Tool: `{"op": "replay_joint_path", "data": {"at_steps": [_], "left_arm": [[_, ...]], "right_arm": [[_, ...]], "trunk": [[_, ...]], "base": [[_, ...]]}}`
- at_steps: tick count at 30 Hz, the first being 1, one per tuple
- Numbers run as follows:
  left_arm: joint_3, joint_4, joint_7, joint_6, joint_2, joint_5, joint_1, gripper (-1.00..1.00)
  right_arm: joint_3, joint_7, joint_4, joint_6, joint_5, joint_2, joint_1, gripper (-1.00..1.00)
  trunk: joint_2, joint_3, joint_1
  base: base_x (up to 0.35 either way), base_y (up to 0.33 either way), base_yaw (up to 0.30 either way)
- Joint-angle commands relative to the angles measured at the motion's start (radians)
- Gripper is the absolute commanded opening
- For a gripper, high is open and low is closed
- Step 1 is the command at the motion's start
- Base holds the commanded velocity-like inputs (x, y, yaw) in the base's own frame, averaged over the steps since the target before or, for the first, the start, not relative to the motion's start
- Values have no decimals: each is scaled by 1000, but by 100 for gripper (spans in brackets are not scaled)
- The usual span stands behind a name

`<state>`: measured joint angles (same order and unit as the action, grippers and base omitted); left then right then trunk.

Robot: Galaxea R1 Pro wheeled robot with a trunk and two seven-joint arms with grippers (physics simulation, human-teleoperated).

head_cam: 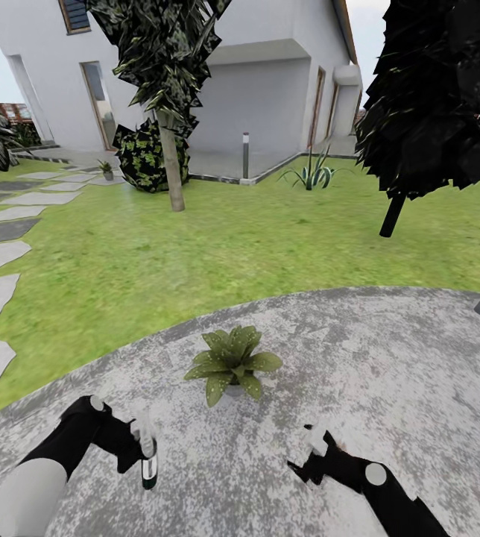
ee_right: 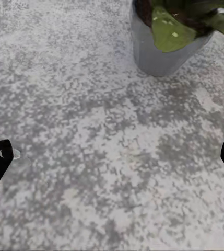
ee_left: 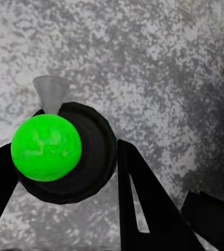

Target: Pick up the pesticide atomizer in the garden and spray insectifuge to fully cover both potted plants in the garden.

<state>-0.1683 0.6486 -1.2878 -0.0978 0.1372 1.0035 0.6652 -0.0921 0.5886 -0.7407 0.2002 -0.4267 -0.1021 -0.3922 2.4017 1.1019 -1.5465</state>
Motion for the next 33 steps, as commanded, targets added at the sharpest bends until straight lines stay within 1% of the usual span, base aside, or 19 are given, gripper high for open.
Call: {"op": "replay_joint_path", "data": {"at_steps": [1, 2, 3, 6, 7, 11, 13, 15, 16, 17, 19, 20, 23, 25, 27, 29, 31, 33], "left_arm": [[14, 2, -20, -9, -4, 13, 3, -100], [42, 3, -29, -9, -9, 19, 5, -100], [59, 7, -31, -10, -12, 20, 5, -100], [108, 11, -34, -12, -16, 22, 5, -100], [118, 12, -32, -12, -16, 22, 3, -100], [127, 12, -22, -10, -16, 23, 0, -100], [128, 13, -20, -10, -19, 23, -1, -100], [128, 13, -17, -10, -34, 24, -1, -100], [129, 13, -12, -10, -46, 25, -1, -100], [130, 13, -1, -9, -59, 26, -1, -100], [133, 13, 23, -8, -84, 28, -1, -100], [145, 13, 33, -8, -96, 28, -1, -100], [215, 13, 42, -8, -120, 26, -1, -100], [233, 14, 43, -7, -132, 23, -1, -100], [239, 15, 43, -5, -140, 20, -1, -100], [240, 15, 44, 27, -145, 17, -1, -100], [239, 16, 43, 76, -147, 15, 0, -100], [239, 16, 42, 93, -148, 13, 0, -100]], "right_arm": [[0, 68, -40, 6, -13, -1, -5, 100], [0, 134, -76, 6, -14, -1, -9, 100], [0, 154, -89, 6, -15, -1, -11, 100], [0, 182, -113, 5, -14, -1, -13, 100], [0, 186, -116, 5, -14, -1, -14, 100], [-2, 191, -119, 6, -13, 1, -14, 100], [-3, 193, -127, 6, -12, 6, -14, 100], [-5, 233, -152, 5, -11, 11, -14, 100], [-6, 280, -164, 4, -12, 18, -15, 100], [-6, 318, -177, 3, -13, 30, -16, 100], [-6, 349, -206, -10, -13, 53, -17, 100], [-6, 357, -222, -21, -13, 64, -18, 100], [-7, 369, -247, -41, -14, 97, -19, 100], [-8, 393, -249, -44, -15, 114, -19, 100], [-8, 405, -249, -45, -15, 120, -19, 100], [-8, 408, -247, -45, -16, 123, -19, 100], [-8, 410, -246, -45, -16, 123, -19, 100], [-8, 410, -246, -45, -17, 122, -19, 100]], "trunk": [[0, 1, 0], [0, 1, 0], [0, 1, 0], [0, 1, 0], [0, 1, 0], [0, 1, 0], [0, 1, 0], [0, 1, 0], [0, 1, 0], [0, 1, 0], [0, 1, 0], [0, 1, 0], [0, 1, 0], [0, 1, 0], [0, 1, 0], [0, 1, 0], [0, 1, 0], [0, 1, 0]], "base": [[0, 0, 0], [0, 0, 0], [0, 0, 0], [0, 0, 0], [0, 0, 0], [0, 0, 0], [0, 0, 0], [0, 0, 0], [0, 0, 0], [0, 0, 0], [0, 0, 0], [0, 0, 0], [0, 0, 0], [0, 0, 0], [0, 0, 0], [0, 0, 0], [0, 0, 0], [0, 0, 0]]}}
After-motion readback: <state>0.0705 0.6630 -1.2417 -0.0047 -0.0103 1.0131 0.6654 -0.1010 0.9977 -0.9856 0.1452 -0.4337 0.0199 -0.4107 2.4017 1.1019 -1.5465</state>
